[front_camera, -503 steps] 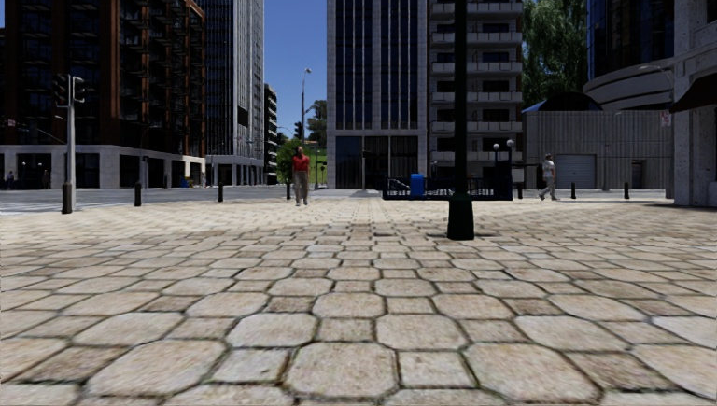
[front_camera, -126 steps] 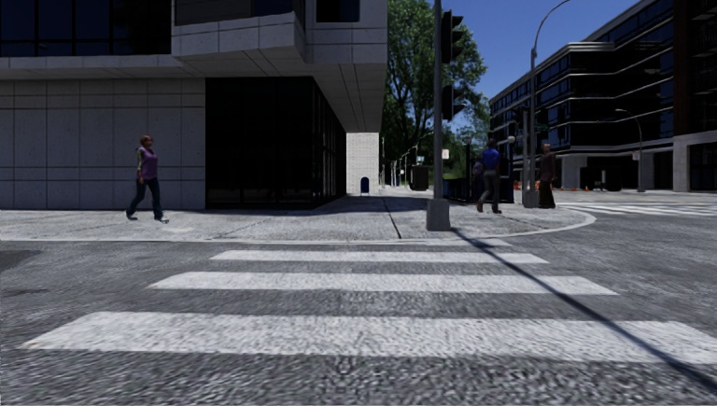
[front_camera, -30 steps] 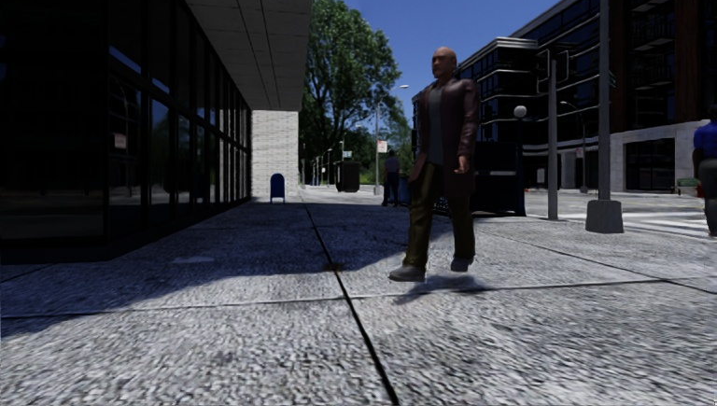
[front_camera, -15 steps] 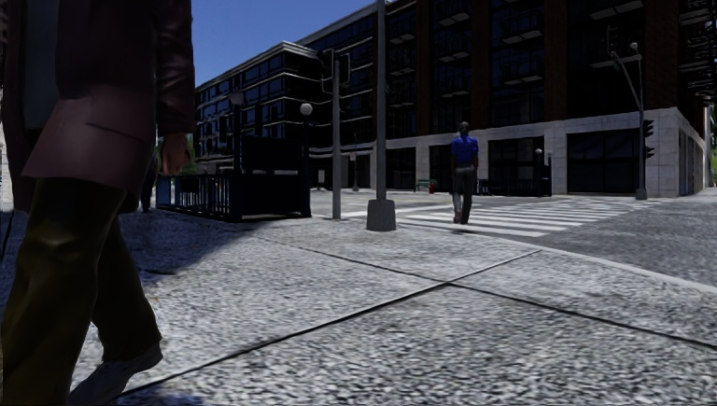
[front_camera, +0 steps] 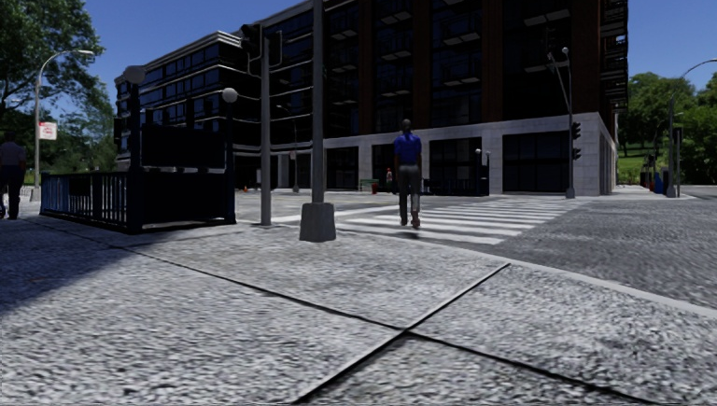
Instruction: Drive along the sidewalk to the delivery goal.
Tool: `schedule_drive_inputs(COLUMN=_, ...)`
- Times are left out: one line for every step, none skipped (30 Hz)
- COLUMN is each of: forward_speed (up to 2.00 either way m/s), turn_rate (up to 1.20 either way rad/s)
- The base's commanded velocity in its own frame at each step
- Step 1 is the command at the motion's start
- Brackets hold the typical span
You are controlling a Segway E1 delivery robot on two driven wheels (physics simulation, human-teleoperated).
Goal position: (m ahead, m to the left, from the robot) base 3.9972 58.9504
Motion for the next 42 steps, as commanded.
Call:
schedule_drive_inputs(forward_speed=2.00, turn_rate=1.20)
schedule_drive_inputs(forward_speed=2.00, turn_rate=1.20)
schedule_drive_inputs(forward_speed=2.00, turn_rate=1.20)
schedule_drive_inputs(forward_speed=2.00, turn_rate=1.20)
schedule_drive_inputs(forward_speed=2.00, turn_rate=1.20)
schedule_drive_inputs(forward_speed=2.00, turn_rate=1.20)
schedule_drive_inputs(forward_speed=2.00, turn_rate=1.20)
schedule_drive_inputs(forward_speed=2.00, turn_rate=1.20)
schedule_drive_inputs(forward_speed=2.00, turn_rate=1.20)
schedule_drive_inputs(forward_speed=2.00, turn_rate=1.20)
schedule_drive_inputs(forward_speed=2.00, turn_rate=1.20)
schedule_drive_inputs(forward_speed=2.00, turn_rate=1.20)
schedule_drive_inputs(forward_speed=2.00, turn_rate=1.20)
schedule_drive_inputs(forward_speed=2.00, turn_rate=1.20)
schedule_drive_inputs(forward_speed=2.00, turn_rate=1.18)
schedule_drive_inputs(forward_speed=2.00, turn_rate=1.18)
schedule_drive_inputs(forward_speed=2.00, turn_rate=1.06)
schedule_drive_inputs(forward_speed=2.00, turn_rate=0.00)
schedule_drive_inputs(forward_speed=2.00, turn_rate=0.00)
schedule_drive_inputs(forward_speed=2.00, turn_rate=0.00)
schedule_drive_inputs(forward_speed=2.00, turn_rate=0.00)
schedule_drive_inputs(forward_speed=2.00, turn_rate=0.00)
schedule_drive_inputs(forward_speed=2.00, turn_rate=0.00)
schedule_drive_inputs(forward_speed=2.00, turn_rate=0.00)
schedule_drive_inputs(forward_speed=2.00, turn_rate=0.00)
schedule_drive_inputs(forward_speed=2.00, turn_rate=0.00)
schedule_drive_inputs(forward_speed=2.00, turn_rate=0.00)
schedule_drive_inputs(forward_speed=2.00, turn_rate=0.00)
schedule_drive_inputs(forward_speed=2.00, turn_rate=0.00)
schedule_drive_inputs(forward_speed=2.00, turn_rate=0.10)
schedule_drive_inputs(forward_speed=2.00, turn_rate=0.60)
schedule_drive_inputs(forward_speed=2.00, turn_rate=0.60)
schedule_drive_inputs(forward_speed=2.00, turn_rate=1.04)
schedule_drive_inputs(forward_speed=2.00, turn_rate=1.20)
schedule_drive_inputs(forward_speed=2.00, turn_rate=1.20)
schedule_drive_inputs(forward_speed=2.00, turn_rate=1.20)
schedule_drive_inputs(forward_speed=2.00, turn_rate=1.20)
schedule_drive_inputs(forward_speed=2.00, turn_rate=1.20)
schedule_drive_inputs(forward_speed=2.00, turn_rate=1.20)
schedule_drive_inputs(forward_speed=2.00, turn_rate=1.20)
schedule_drive_inputs(forward_speed=2.00, turn_rate=0.82)
schedule_drive_inputs(forward_speed=2.00, turn_rate=0.00)
